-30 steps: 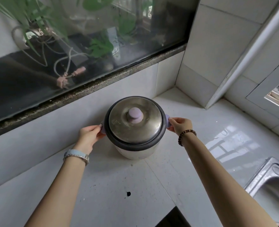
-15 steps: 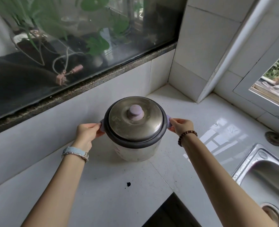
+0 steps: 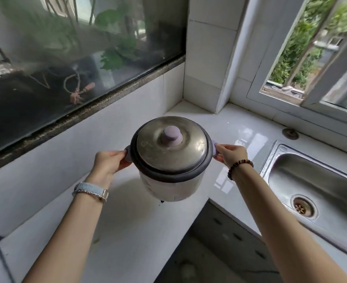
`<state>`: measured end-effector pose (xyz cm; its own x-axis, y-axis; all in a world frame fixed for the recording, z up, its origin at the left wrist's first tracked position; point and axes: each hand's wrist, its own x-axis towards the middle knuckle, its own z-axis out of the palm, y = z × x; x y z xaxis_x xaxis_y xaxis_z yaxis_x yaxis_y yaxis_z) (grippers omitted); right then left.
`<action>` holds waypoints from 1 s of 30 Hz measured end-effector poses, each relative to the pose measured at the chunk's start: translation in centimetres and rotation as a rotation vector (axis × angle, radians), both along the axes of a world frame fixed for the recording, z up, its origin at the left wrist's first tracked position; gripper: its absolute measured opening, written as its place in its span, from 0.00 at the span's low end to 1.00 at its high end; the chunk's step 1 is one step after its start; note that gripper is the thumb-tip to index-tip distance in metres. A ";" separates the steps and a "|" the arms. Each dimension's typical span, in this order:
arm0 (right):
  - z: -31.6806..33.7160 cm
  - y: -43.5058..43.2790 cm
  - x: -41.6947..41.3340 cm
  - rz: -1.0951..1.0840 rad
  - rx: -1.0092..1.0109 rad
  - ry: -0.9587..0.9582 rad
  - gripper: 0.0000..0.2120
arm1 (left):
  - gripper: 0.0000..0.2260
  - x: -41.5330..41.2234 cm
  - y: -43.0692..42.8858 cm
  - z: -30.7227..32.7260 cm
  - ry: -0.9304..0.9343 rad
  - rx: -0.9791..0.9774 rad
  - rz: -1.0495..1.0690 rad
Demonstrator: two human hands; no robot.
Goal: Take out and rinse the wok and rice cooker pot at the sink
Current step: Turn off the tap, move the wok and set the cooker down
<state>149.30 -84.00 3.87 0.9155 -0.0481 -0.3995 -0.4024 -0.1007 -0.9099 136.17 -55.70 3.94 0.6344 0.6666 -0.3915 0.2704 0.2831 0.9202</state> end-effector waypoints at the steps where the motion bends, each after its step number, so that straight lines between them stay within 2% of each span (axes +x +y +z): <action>1: 0.2 -0.7 -1.2 -0.018 0.005 0.003 0.10 | 0.04 -0.7 -0.4 0.3 -0.001 0.007 -0.016; 8: 1.7 -6.2 -10.8 -0.156 0.162 0.018 0.13 | 0.07 -5.6 -3.9 2.1 -0.004 0.017 -0.213; 10: 1.8 -8.0 -13.4 -0.210 0.170 0.016 0.11 | 0.04 -6.4 -5.3 2.4 -0.006 0.011 -0.269; 15: 2.2 -13.0 -19.2 -0.362 0.191 0.003 0.12 | 0.08 -7.3 -9.9 2.6 -0.030 -0.011 -0.440; 18: 2.5 -16.5 -22.6 -0.433 0.140 -0.006 0.04 | 0.12 -7.5 -13.1 2.4 -0.017 -0.017 -0.574; 21: 2.9 -20.0 -25.7 -0.507 0.086 -0.021 0.06 | 0.14 -7.6 -16.8 2.3 -0.021 -0.030 -0.690; 30: 1.1 -31.7 -36.3 -0.821 -0.006 -0.016 0.04 | 0.12 -9.3 -30.8 2.9 0.013 -0.016 -1.036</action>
